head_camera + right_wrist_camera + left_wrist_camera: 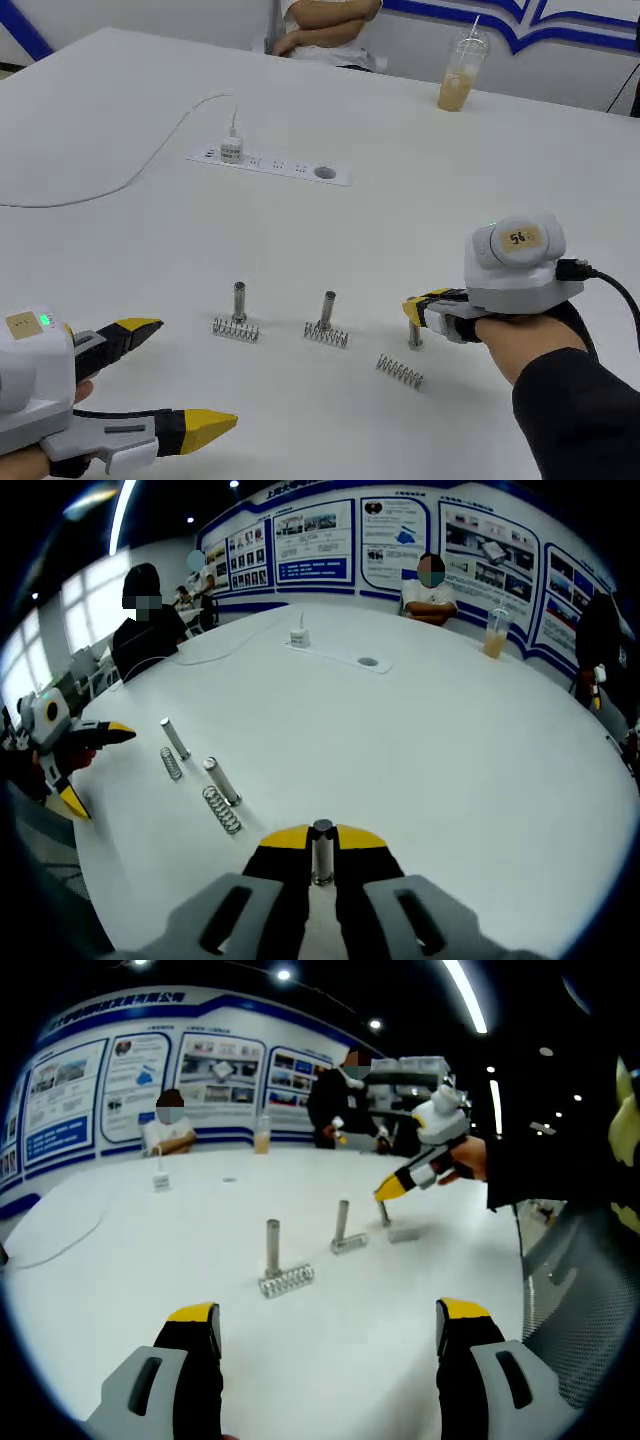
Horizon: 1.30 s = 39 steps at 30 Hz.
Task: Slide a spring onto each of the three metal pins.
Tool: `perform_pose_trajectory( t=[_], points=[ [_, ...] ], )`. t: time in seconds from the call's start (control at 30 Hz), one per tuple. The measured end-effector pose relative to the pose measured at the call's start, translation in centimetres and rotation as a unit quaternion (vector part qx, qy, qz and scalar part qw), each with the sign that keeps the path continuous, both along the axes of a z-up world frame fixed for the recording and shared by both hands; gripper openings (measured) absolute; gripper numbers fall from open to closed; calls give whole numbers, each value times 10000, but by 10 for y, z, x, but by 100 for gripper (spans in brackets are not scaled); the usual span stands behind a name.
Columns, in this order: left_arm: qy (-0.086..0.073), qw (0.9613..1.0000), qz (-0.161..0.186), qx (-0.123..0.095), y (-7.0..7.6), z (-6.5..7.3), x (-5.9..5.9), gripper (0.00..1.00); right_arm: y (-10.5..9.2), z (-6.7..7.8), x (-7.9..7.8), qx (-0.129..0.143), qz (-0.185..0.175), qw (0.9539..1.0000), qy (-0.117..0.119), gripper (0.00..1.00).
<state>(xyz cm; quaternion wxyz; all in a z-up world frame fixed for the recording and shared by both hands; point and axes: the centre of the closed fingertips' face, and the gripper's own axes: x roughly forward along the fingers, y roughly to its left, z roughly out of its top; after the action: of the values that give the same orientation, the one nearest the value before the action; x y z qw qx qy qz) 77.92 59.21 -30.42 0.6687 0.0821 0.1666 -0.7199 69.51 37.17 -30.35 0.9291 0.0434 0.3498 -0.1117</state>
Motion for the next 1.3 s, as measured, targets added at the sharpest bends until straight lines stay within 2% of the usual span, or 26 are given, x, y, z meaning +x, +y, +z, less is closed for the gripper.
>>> perform_pose_trajectory(
  t=[0.83,1.3],
  points=[
    [-61,10000,7,-2,3,5,-2,90,6,2,-11,-5,55,10000,-76,9],
    [-57,10000,5,1,3,5,-3,90,9,2,-11,-82,169,9998,-90,9]
  ],
)
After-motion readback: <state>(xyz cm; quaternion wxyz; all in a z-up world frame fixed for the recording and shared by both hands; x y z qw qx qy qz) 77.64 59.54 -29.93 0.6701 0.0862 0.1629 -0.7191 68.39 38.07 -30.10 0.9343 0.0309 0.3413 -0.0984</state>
